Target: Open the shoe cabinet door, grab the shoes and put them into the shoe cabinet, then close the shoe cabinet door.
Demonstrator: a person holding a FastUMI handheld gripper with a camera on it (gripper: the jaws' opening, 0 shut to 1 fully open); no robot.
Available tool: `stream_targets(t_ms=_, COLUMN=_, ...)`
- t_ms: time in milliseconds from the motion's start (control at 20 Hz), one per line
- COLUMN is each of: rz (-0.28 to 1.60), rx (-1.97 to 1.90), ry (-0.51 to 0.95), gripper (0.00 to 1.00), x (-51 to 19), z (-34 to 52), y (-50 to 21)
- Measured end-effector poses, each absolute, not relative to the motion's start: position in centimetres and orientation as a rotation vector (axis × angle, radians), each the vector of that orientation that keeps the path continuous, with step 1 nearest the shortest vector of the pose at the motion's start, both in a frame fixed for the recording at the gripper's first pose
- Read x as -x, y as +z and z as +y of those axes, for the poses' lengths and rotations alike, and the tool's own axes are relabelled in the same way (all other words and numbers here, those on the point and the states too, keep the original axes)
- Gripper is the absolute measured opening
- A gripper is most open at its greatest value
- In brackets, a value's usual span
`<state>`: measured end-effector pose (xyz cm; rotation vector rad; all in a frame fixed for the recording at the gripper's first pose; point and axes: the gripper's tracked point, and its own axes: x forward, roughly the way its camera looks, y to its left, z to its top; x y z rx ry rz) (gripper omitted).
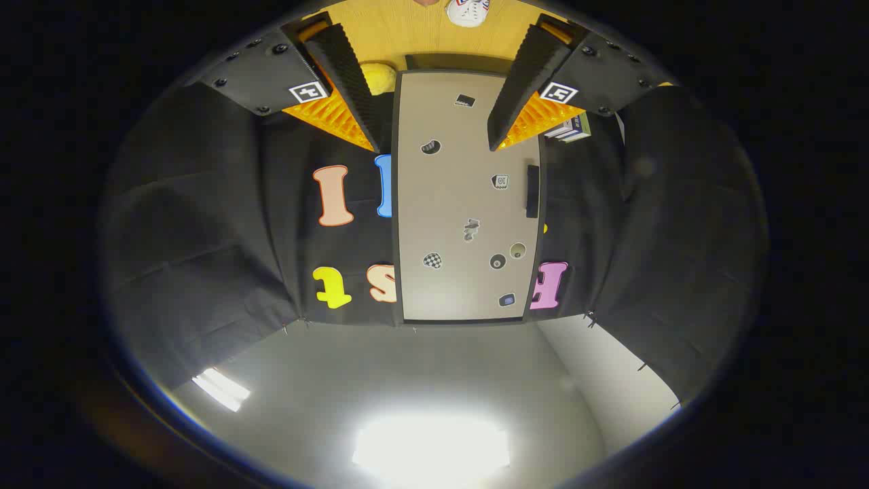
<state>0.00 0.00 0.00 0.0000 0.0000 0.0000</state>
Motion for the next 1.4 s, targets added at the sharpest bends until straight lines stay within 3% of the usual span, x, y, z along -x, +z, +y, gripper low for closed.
stream_targets(t_ms=800, rz=-0.004, rx=0.013, ry=-0.003, gripper=0.97, x=-0.6, z=1.9, y=0.4)
stream_targets(t_ms=1400, rz=-0.05, rx=0.012, ry=0.088, gripper=0.97, x=-10.6, z=7.6, y=3.2)
